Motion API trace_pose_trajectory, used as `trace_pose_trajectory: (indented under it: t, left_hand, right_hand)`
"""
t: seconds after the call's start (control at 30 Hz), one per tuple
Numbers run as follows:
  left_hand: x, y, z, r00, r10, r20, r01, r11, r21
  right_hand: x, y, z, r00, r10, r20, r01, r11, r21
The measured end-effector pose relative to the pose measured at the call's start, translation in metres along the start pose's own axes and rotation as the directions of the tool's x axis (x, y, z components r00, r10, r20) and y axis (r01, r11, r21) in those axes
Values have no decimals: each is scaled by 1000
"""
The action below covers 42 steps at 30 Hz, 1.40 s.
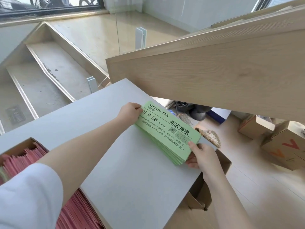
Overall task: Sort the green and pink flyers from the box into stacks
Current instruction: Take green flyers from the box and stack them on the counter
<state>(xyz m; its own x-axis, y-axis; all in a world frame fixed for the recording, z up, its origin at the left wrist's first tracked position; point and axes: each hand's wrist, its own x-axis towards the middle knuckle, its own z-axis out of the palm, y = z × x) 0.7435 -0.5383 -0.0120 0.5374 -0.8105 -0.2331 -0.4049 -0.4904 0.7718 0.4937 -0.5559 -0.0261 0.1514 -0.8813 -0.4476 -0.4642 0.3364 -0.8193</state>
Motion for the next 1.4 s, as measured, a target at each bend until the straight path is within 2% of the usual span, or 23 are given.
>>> trace_pose_trajectory:
  t: [0.07, 0.13, 0.2, 0.27, 0.37, 0.47, 0.5, 0.53, 0.6, 0.67, 0.7, 0.8, 0.87, 0.93, 1.03, 1.2, 1.33, 1.4]
  left_hand:
    - [-7, 4, -7, 1000, -23, 10, 23, 1000, -18]
    - [-23, 10, -20, 1000, -9, -6, 8, 999, -47]
    - [-49, 12, -41, 995, 70, -72, -72, 997, -21]
    - [-82, 6, -68, 969, 193, -157, -193, 981, 15]
    - [-136, -22, -108, 892, 361, -273, -329, 931, 158]
    - [-187, -66, -149, 754, 459, -471, -356, 887, 295]
    - [-203, -81, -163, 727, 462, -508, -342, 885, 315]
    - [-217, -96, -175, 731, 453, -511, -323, 888, 326]
    - [-242, -126, -195, 809, 405, -426, -265, 898, 351]
    - [-260, -156, -209, 917, 289, -275, -156, 894, 420]
    - [-265, -168, -213, 956, 209, -206, -86, 871, 483]
    - [-274, -192, -215, 997, 51, -66, 7, 734, 679]
    - [-277, -191, -212, 999, -26, -26, 37, 657, 753]
    - [-279, -186, -208, 997, -77, 8, 42, 620, 784]
    - [-280, -184, -209, 998, -58, 26, 16, 621, 784]
    - [-279, -192, -211, 999, -22, 43, -18, 658, 753]
    - [-277, -189, -212, 990, -70, 123, -46, 662, 748]
    - [-277, -190, -212, 988, -71, 135, -53, 670, 741]
  right_hand:
    - [-5, 3, -1, 994, -29, -110, 20, 997, -77]
    - [-18, 3, -6, 955, -149, -258, 98, 975, -198]
    - [-40, -3, -6, 915, -283, -289, 236, 954, -187]
    - [-69, -13, 1, 902, -391, -182, 360, 915, -180]
    - [-124, -24, 21, 848, -523, 84, 529, 844, -92]
    - [-197, -35, 46, 695, -655, 298, 684, 730, 10]
    - [-219, -35, 56, 641, -686, 345, 728, 685, 10]
    - [-239, -35, 67, 598, -699, 393, 760, 650, -2]
    - [-270, -25, 90, 568, -679, 465, 780, 624, -42]
    - [-293, -11, 113, 590, -630, 504, 779, 609, -151]
    - [-302, -3, 123, 622, -577, 529, 768, 583, -267]
    - [-312, 16, 153, 778, -345, 525, 626, 372, -685]
    - [-314, 23, 171, 856, -245, 455, 515, 329, -792]
    - [-314, 27, 185, 897, -189, 400, 442, 327, -835]
    - [-314, 28, 199, 924, -134, 359, 382, 386, -840]
    - [-324, 29, 208, 950, -193, 246, 308, 441, -843]
    - [-324, 26, 208, 970, -127, 206, 241, 599, -764]
    - [-323, 26, 206, 975, -100, 199, 216, 644, -733]
